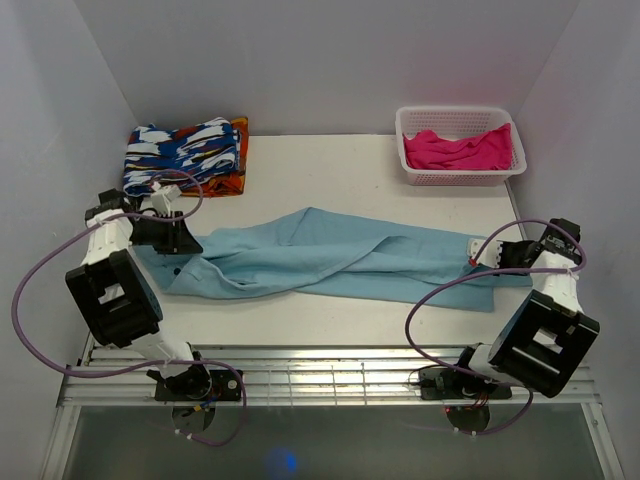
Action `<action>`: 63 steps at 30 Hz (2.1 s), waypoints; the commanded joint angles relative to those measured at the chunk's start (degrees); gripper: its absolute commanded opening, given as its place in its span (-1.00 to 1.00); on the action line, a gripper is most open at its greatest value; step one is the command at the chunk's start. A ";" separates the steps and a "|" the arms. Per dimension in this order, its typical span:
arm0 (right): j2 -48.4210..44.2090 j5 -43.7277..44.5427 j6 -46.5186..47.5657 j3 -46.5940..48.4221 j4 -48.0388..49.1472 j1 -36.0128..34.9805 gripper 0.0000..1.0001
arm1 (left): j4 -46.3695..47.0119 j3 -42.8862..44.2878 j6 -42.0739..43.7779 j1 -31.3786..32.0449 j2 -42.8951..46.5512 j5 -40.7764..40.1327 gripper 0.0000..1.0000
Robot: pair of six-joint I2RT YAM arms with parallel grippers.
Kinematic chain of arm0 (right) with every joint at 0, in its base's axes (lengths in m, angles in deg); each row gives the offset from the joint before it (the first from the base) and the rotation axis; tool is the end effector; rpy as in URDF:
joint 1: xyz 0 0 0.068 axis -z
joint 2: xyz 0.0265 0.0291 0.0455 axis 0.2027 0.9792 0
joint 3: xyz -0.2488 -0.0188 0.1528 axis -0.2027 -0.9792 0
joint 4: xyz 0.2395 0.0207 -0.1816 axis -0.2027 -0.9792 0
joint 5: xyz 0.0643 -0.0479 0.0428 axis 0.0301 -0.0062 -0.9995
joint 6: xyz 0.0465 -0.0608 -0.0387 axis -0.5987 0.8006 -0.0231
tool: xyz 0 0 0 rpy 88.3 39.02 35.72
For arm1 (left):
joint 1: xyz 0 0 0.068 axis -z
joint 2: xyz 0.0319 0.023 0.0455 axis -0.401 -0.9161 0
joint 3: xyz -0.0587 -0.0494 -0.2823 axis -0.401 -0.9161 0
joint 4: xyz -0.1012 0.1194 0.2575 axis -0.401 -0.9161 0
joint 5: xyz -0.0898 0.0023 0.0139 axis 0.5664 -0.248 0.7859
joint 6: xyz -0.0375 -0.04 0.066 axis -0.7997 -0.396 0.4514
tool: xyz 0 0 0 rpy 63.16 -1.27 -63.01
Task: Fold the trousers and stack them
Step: Flatten the trousers out
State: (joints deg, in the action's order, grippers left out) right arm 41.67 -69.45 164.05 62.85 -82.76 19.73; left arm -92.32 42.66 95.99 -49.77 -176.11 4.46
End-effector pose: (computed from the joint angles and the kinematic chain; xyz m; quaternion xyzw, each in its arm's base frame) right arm 0.2691 -0.1229 0.1793 -0.6669 0.6611 -0.1727 0.2973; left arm 0.3222 0.0958 0.1981 0.0972 0.9089 -0.3208 0.2482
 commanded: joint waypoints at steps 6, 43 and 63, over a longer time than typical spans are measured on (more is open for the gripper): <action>1.41 0.87 0.79 3.83 0.18 -0.31 -0.85 | -6.73 9.41 5.27 -0.24 -0.98 7.45 0.08; 1.50 4.31 -4.04 8.04 0.09 -1.36 -0.85 | -16.99 -11.63 66.37 1.00 15.72 -5.60 -0.94; 18.35 6.14 -24.78 23.08 11.97 -12.51 -0.85 | 36.60 24.89 -5.89 0.90 -13.53 -10.83 -1.00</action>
State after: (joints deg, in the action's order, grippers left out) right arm 56.22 -68.01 144.86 83.11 -73.71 10.87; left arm -68.37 67.51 99.03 -50.12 -185.29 -0.39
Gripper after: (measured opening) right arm 0.092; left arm 0.031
